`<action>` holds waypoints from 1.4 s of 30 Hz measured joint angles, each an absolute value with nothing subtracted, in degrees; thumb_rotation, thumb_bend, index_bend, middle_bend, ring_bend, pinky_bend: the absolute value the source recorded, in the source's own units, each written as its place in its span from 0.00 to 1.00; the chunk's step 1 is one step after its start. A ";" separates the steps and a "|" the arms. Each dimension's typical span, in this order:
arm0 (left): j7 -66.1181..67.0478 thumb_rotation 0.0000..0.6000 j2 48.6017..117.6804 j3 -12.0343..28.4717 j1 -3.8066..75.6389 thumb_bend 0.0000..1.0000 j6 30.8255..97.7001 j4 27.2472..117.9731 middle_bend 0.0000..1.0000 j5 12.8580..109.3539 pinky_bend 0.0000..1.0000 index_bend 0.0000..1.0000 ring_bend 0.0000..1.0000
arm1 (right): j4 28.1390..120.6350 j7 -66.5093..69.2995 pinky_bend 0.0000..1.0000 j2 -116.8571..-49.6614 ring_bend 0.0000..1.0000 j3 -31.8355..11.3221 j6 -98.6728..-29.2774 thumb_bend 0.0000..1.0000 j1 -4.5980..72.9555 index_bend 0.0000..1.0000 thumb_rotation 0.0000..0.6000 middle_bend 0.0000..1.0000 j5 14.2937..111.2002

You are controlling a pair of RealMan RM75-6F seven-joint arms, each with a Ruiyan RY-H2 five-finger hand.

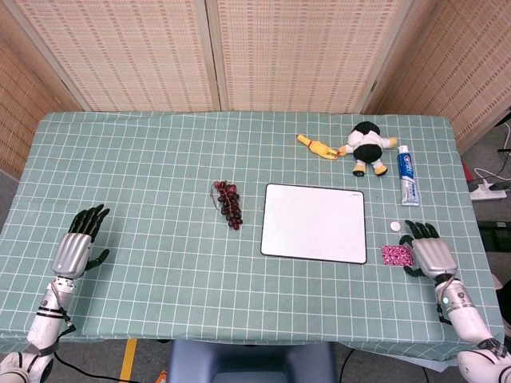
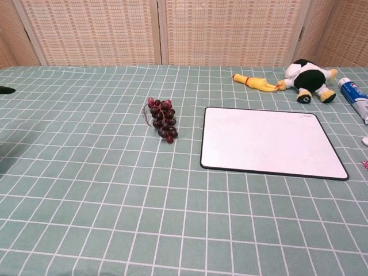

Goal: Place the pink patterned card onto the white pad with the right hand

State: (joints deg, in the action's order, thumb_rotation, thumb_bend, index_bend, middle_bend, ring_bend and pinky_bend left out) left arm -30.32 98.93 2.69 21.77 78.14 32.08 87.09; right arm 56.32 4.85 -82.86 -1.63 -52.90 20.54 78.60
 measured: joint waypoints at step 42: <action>-31.36 1.00 98.65 2.80 21.89 0.24 77.87 32.11 0.00 86.95 0.00 0.00 0.00 | 71.75 5.25 0.00 -76.43 0.00 -6.19 -52.41 0.26 25.68 0.43 1.00 0.00 77.68</action>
